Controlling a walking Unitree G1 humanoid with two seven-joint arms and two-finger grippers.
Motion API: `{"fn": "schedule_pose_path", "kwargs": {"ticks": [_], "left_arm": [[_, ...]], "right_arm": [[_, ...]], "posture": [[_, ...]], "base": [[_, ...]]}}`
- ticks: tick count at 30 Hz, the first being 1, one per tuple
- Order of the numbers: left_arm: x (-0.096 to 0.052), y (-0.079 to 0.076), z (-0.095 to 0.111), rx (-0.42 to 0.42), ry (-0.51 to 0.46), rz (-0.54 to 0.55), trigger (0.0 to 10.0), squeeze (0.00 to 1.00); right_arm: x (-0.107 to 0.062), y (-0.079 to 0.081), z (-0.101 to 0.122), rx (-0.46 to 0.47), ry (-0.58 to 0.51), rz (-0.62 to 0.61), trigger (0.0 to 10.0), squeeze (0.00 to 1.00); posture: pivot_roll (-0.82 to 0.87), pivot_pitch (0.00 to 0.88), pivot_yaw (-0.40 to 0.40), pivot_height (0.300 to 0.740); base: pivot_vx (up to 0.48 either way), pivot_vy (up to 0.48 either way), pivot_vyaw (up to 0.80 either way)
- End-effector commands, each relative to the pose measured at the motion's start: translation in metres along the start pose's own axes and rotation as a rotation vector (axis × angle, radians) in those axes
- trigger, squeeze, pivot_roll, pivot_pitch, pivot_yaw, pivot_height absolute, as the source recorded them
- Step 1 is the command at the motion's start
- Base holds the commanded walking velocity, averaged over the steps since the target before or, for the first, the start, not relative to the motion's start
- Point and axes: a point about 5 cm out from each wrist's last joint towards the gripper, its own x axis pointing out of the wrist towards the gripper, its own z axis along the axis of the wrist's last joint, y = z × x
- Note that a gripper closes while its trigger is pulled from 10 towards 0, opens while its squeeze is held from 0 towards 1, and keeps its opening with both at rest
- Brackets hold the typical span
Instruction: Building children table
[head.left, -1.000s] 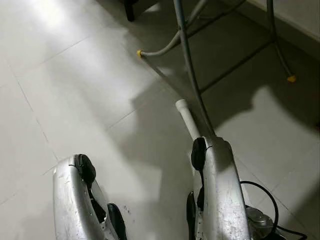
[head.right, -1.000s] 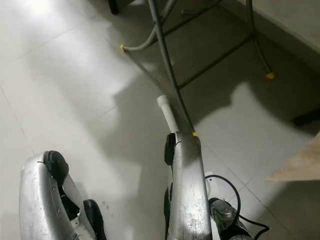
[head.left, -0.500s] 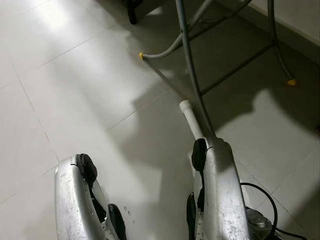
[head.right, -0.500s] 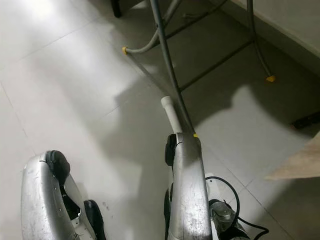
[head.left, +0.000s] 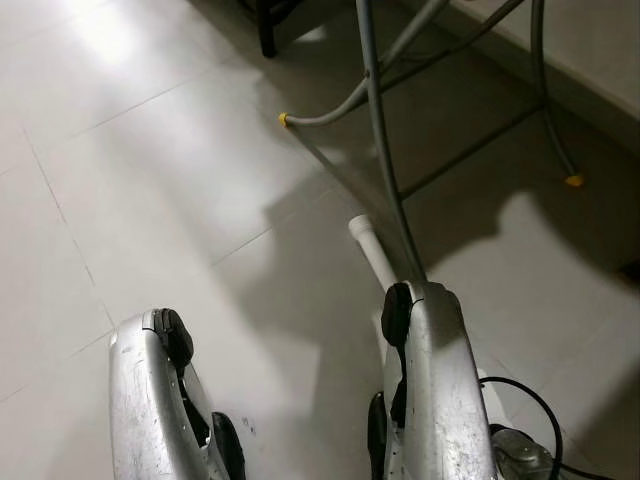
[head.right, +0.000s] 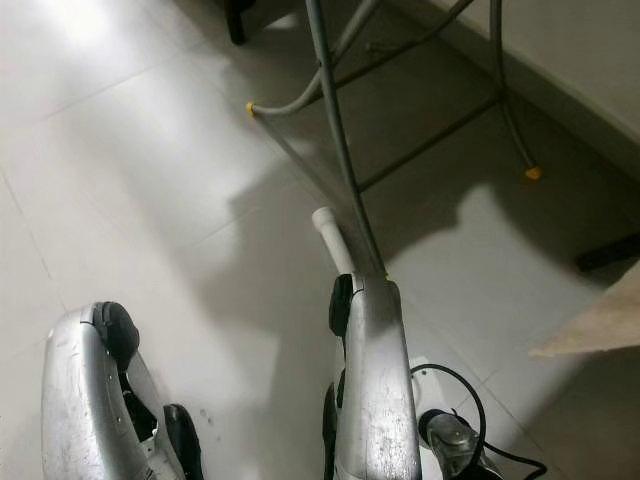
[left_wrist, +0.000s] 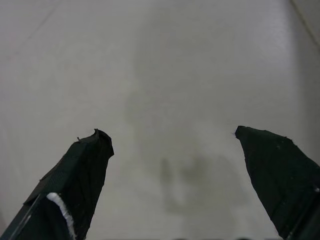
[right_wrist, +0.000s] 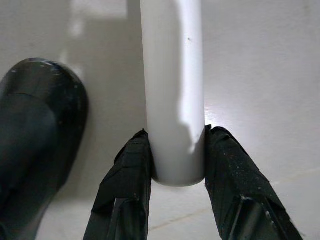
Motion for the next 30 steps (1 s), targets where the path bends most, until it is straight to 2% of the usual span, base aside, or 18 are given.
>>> {"fn": "schedule_pose_path", "kwargs": {"ticks": [1,17,18,30], "left_arm": [[-0.008,0.003,-0.017,0.006,0.067,0.021,10.0,0.0],[-0.005,-0.004,-0.026,0.011,0.098,0.019,10.0,0.0],[-0.006,-0.005,-0.027,0.011,0.101,0.019,10.0,0.0],[-0.007,-0.009,-0.033,0.006,0.119,0.018,10.0,0.0]], "right_arm": [[-0.005,0.003,-0.019,0.007,0.068,0.016,0.0,0.0],[-0.004,0.005,-0.022,0.011,0.088,0.002,0.0,0.0],[-0.004,0.005,-0.022,0.015,0.092,0.005,10.0,0.0],[-0.006,0.006,-0.027,0.025,0.113,0.018,10.0,0.0]], "posture": [[0.03,0.318,-0.023,0.3],[0.03,0.293,-0.016,0.3],[0.03,0.293,-0.016,0.3],[0.02,0.282,-0.027,0.3]], "base": [[0.0,0.0,0.0],[0.0,0.0,0.0],[0.0,0.0,0.0],[0.0,0.0,0.0]]}}
